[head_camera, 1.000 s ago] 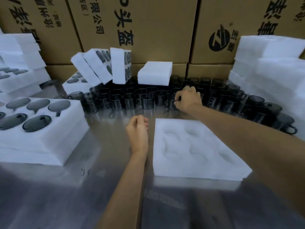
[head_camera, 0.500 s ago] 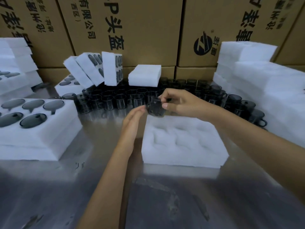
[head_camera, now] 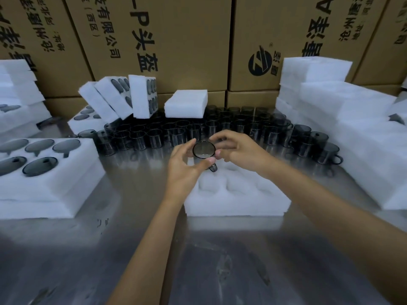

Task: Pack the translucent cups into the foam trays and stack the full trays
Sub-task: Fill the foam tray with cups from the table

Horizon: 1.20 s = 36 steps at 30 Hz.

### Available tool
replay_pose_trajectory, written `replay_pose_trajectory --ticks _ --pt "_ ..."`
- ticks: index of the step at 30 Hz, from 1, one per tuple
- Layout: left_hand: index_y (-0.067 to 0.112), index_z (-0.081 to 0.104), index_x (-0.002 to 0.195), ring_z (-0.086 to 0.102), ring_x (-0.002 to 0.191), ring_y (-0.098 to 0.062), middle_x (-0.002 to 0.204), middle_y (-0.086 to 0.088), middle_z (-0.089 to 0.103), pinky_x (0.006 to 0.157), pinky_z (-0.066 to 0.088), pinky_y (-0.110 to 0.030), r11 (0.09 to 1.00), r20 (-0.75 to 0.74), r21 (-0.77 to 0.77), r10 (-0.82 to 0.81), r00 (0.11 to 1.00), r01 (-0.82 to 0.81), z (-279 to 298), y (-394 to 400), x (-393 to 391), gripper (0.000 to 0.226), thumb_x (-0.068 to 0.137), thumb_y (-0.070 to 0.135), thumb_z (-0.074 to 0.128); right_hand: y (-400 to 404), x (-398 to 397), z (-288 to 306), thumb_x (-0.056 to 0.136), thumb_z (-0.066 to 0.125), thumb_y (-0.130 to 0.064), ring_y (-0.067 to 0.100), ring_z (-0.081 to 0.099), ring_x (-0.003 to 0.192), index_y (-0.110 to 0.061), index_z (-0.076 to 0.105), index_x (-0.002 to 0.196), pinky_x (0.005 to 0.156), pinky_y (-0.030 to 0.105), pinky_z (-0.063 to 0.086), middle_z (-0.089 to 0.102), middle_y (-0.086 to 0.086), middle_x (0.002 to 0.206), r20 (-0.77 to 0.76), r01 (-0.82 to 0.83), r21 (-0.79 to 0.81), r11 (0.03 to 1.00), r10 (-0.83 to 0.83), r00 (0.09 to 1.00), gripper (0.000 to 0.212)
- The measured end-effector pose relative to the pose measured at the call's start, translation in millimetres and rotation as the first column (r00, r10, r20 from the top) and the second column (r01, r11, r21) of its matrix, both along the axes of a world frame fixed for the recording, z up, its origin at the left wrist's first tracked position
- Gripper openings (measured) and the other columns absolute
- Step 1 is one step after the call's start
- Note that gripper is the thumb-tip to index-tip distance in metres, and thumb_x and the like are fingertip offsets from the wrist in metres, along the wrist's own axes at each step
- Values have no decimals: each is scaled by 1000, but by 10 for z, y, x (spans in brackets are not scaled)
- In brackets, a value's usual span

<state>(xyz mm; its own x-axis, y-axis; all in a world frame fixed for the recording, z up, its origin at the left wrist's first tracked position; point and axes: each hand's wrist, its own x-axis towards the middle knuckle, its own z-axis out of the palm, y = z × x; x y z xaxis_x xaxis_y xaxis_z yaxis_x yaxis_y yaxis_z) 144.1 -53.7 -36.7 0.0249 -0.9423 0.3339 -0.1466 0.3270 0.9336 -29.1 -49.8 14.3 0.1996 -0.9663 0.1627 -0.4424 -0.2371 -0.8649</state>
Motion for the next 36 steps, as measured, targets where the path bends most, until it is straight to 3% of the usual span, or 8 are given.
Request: replay_pose_trajectory --ticks 2,6,12,19,26,30,33,36 --pt "21 64 127 57 107 -1 120 8 57 86 43 -5 999 58 -34 31 998 -29 6 -18 -12 64 69 30 89 -9 12 -60 95 61 -3 8 67 88 -15 64 120 70 13 51 74 4 111 75 46 31 998 -48 996 27" --pt "26 66 117 57 101 1 113 12 59 80 42 -4 999 96 -30 24 995 -21 3 -51 -14 56 67 35 89 -36 15 -127 95 63 -13 13 71 96 -21 67 118 81 27 56 76 -2 105 141 88 81 993 -99 985 25" --pt "19 68 120 64 105 2 113 10 70 91 48 -15 997 -35 34 -63 997 64 23 -65 54 29 92 24 70 -42 24 -270 95 66 -20 7 70 92 -28 67 114 73 21 53 75 -12 102 211 92 45 995 -100 972 21" --pt "16 68 120 66 104 -4 113 4 72 91 50 -17 996 -95 44 -71 993 75 24 -74 57 29 90 19 70 -12 37 -347 95 67 -19 -4 70 87 -35 69 109 68 6 47 76 -17 92 281 100 -15 995 -92 955 21" --pt "15 69 119 67 104 -4 113 4 73 91 50 -16 994 -108 58 -83 991 89 29 -65 78 30 90 21 70 -25 2 -403 90 73 -21 2 70 99 -24 71 116 81 14 50 77 -6 101 323 109 -21 994 -96 942 26" --pt "16 69 120 66 107 -3 114 6 72 96 50 -20 997 -13 38 -63 998 63 10 -69 61 28 93 23 67 -16 4 -415 89 75 -22 0 69 96 -21 72 113 87 17 50 76 -6 100 262 135 -49 990 -118 958 24" --pt "20 69 120 63 107 5 112 14 71 93 47 -12 1000 81 2 -23 996 22 -17 -62 48 27 94 26 66 -10 21 -410 90 73 -24 -3 67 96 -21 71 113 84 14 48 74 -8 103 179 151 -93 984 -132 975 24" --pt "24 67 125 58 115 8 118 18 68 98 44 -10 1000 156 -10 -13 988 15 -24 -46 56 31 95 31 64 46 -1 -429 95 65 -35 2 59 113 -28 67 127 95 23 45 68 -12 119 -47 191 -191 963 -203 978 33"
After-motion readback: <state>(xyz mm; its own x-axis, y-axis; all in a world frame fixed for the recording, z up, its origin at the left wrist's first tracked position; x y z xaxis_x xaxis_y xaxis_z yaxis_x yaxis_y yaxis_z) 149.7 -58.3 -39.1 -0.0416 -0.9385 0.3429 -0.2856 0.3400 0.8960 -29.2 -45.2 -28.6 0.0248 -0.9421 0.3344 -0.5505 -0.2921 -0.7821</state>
